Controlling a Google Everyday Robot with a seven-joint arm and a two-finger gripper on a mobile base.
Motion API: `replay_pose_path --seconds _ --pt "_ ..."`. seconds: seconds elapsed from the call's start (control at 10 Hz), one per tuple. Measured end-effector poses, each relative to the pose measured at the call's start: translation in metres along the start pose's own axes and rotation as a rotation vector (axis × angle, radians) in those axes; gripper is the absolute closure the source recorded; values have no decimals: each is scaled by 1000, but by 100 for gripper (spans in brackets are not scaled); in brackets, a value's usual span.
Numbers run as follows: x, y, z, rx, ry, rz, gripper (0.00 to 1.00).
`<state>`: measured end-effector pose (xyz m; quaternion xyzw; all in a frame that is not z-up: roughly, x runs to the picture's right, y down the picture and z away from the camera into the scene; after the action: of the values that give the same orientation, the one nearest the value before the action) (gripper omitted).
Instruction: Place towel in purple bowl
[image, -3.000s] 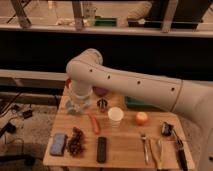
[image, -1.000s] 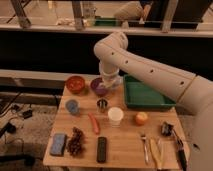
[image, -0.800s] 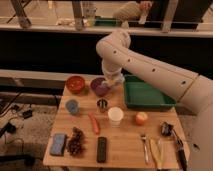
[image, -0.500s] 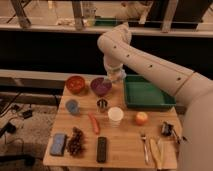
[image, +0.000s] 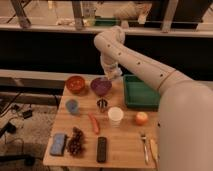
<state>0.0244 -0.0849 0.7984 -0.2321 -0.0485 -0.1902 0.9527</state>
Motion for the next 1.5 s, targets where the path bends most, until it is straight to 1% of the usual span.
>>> replay_pose_path --seconds 0.2,0.4,0.5,0.6,0.7,0.8,0.9,1.0,1.1,1.3,1.5 --pt "3 -19 7 -3 1 -23 100" --pt "-2 -30 13 3 -3 -44 100" --pt "-8 -36 16 13 -8 -55 100" --pt "-20 -42 24 30 -22 -71 100" --pt "-29 -43 33 40 -35 -80 100" --pt "-33 -43 37 46 -42 -83 100" --pt "-50 -45 55 82 -73 -94 100" --pt "-56 -46 60 88 -80 -99 100" --pt "-58 -49 66 92 -89 -104 100" --pt "-53 -53 75 93 -89 -113 100" --pt "-51 -59 78 88 -93 -123 100"
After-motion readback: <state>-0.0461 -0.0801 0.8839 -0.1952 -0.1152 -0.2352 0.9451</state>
